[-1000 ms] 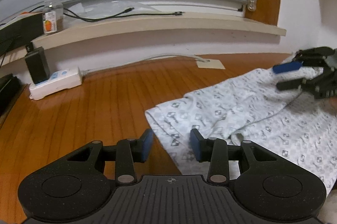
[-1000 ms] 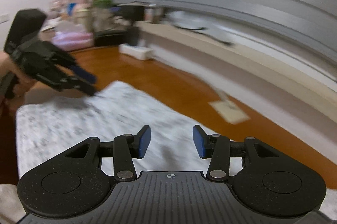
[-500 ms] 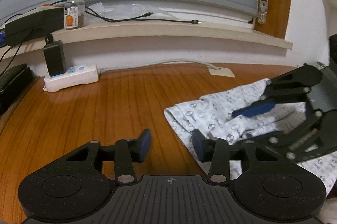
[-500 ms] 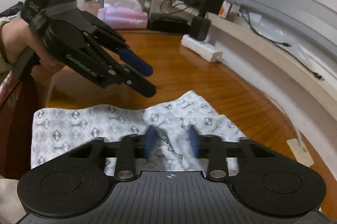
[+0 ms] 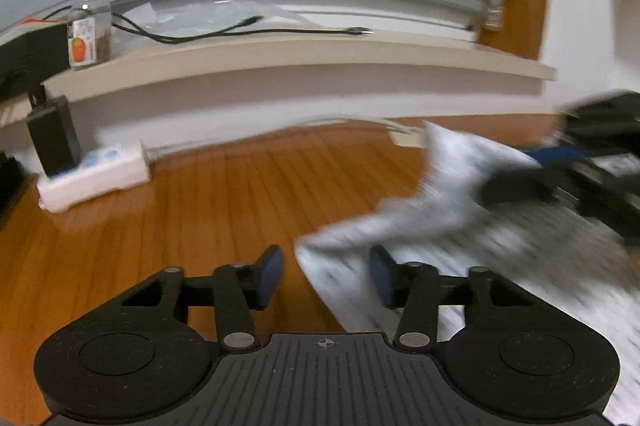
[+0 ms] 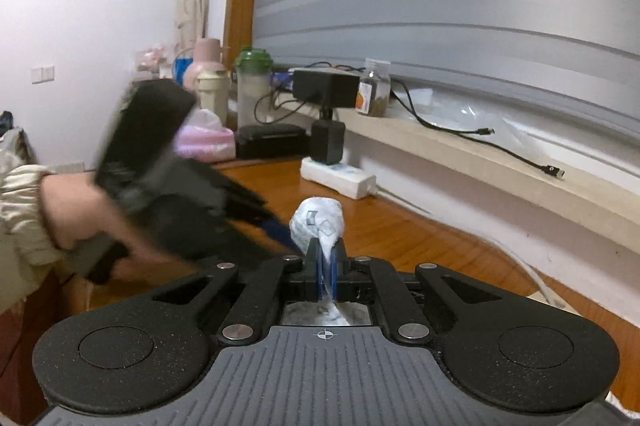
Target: Fold clothes
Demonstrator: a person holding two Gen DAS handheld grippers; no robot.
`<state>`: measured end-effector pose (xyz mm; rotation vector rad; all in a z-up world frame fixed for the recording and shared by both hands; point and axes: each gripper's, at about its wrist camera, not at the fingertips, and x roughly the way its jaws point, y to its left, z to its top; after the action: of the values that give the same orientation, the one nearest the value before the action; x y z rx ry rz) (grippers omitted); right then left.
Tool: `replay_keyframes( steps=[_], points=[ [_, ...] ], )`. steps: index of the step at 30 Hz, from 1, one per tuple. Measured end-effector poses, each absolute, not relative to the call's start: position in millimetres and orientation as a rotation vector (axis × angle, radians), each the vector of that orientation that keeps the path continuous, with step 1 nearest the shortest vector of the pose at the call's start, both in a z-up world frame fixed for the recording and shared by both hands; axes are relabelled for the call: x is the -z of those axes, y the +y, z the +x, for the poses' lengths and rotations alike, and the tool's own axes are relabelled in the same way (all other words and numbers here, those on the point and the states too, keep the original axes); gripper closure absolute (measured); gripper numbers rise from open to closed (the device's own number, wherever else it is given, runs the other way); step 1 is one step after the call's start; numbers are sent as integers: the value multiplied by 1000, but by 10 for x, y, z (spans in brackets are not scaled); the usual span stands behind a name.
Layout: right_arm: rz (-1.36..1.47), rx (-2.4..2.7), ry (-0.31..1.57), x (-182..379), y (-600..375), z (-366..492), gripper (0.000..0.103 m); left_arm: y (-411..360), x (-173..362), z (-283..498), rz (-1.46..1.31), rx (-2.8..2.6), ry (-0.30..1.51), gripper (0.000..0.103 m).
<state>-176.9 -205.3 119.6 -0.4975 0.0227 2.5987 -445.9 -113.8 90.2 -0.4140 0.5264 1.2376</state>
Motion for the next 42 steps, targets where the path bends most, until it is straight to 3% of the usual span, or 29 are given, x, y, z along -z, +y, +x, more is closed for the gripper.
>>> replay_keyframes(
  steps=[1, 7, 10, 11, 19, 22, 26, 31, 36, 39, 40, 42],
  points=[
    [-510, -2604, 27, -1169, -2070, -1777, 98, -1072, -912, -4503, -443, -1277, 517, 71],
    [-768, -2617, -15, -916, -2193, -1972, 90, -1139, -1019, -4780, -496, -1343, 412, 71],
    [-784, -2638, -32, -953, -2225, -1934, 60, -1200, -1113, -4843, -495, -1335, 355, 71],
    [-775, -2640, -31, -995, -2213, -1880, 57, -1211, -1142, -4837, -491, -1313, 344, 71],
    [-768, -2478, -62, -1131, -1934, -1379, 54, -1104, -1087, -4469, -518, -1193, 414, 70],
    [-786, -2386, -55, -1063, -1772, -1197, 54, -1124, -1030, -4467, -550, -1169, 393, 82],
    [-809, -2361, -15, -916, -1659, -1102, 53, -1116, -959, -4473, -597, -1159, 396, 82],
    [-806, -2353, -32, -841, -1688, -1072, 49, -1080, -882, -4463, -628, -1154, 408, 70],
    [-802, -2362, -8, -841, -1643, -1071, 48, -1031, -864, -4509, -664, -1161, 366, 69],
    [-799, -2369, 23, -849, -1617, -1053, 47, -1024, -856, -4520, -672, -1158, 355, 87],
    [-799, -2370, 27, -849, -1616, -1051, 47, -1031, -854, -4518, -667, -1156, 355, 102],
    [-798, -2372, 33, -849, -1611, -1053, 47, -1079, -901, -4566, -644, -1191, 326, 103]
  ],
)
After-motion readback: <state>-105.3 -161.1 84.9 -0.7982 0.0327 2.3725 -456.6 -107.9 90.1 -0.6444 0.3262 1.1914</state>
